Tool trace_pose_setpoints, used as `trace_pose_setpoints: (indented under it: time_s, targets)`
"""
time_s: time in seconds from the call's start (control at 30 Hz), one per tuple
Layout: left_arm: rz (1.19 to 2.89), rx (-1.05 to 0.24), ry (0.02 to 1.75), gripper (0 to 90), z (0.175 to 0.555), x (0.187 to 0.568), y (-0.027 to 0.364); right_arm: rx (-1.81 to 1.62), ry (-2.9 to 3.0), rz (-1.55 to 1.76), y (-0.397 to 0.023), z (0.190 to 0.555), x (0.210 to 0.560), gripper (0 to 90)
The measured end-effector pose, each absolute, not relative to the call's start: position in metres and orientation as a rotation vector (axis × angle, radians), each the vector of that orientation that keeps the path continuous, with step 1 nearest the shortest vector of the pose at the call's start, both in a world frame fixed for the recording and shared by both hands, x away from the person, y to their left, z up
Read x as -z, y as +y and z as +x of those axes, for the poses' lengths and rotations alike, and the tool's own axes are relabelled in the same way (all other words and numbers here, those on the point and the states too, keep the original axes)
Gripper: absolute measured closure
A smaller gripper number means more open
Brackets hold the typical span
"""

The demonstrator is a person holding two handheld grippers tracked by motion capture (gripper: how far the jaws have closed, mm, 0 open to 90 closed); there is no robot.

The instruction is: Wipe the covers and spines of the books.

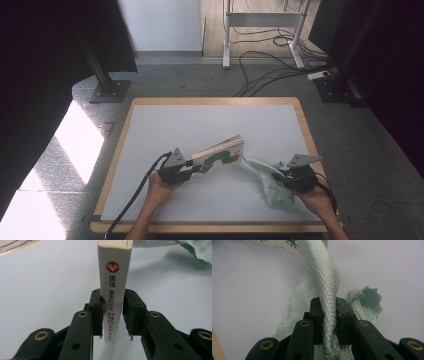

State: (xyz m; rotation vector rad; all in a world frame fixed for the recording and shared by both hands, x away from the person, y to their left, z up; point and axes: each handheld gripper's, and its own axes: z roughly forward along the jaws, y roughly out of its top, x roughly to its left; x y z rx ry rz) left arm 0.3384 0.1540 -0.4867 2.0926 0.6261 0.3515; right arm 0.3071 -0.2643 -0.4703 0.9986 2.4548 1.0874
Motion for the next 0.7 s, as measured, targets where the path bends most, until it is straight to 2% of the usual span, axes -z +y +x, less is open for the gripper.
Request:
trace_pose_setpoints:
  time_s: [0.7]
  targets:
    - [2.093,-0.348,0.629,70.2,0.339,0.487,0.154,-1.194,2.587,0.731,-0.169,0.32,0.45,76.0]
